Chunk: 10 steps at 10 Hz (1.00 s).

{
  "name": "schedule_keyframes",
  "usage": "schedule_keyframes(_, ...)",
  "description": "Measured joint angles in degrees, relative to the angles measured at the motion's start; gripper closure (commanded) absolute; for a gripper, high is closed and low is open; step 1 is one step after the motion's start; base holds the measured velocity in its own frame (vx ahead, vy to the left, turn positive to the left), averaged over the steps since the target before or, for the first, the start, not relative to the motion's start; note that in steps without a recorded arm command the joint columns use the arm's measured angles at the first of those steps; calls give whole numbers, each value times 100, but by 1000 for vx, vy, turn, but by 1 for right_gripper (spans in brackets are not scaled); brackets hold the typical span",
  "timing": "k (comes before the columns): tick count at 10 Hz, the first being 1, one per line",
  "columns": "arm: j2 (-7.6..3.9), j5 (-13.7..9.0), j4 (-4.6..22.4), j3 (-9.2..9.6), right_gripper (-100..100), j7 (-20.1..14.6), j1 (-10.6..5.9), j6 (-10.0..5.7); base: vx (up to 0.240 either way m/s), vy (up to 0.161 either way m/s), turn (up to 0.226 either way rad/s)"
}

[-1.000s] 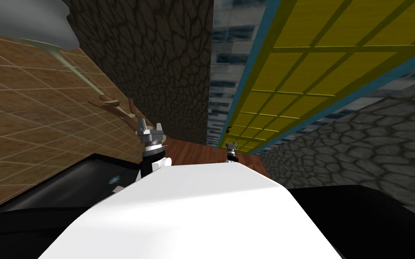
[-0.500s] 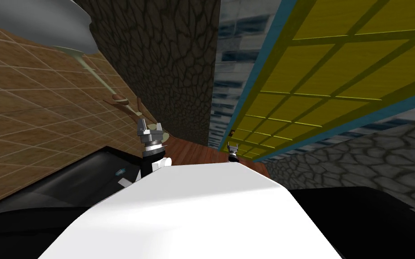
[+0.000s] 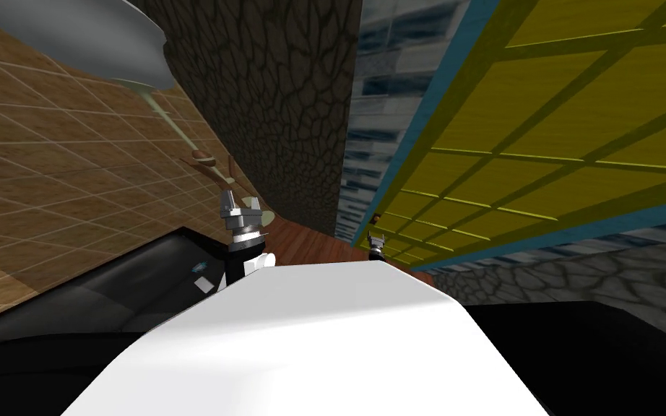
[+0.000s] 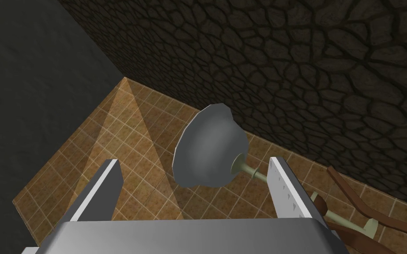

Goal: Pull the door open

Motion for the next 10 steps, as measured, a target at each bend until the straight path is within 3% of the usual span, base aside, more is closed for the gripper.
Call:
schedule_keyframes(2, -53, -187, 261, 73, -100, -223, -58, -84, 49, -74, 85)
schedule_keyframes(6, -203, -192, 372, 68, -100, -485, 28, -166, 186, -38, 44)
schedule_keyframes(10, -394, -161, 711, 76, -100, -938, 73, -335, 180, -49, 45)
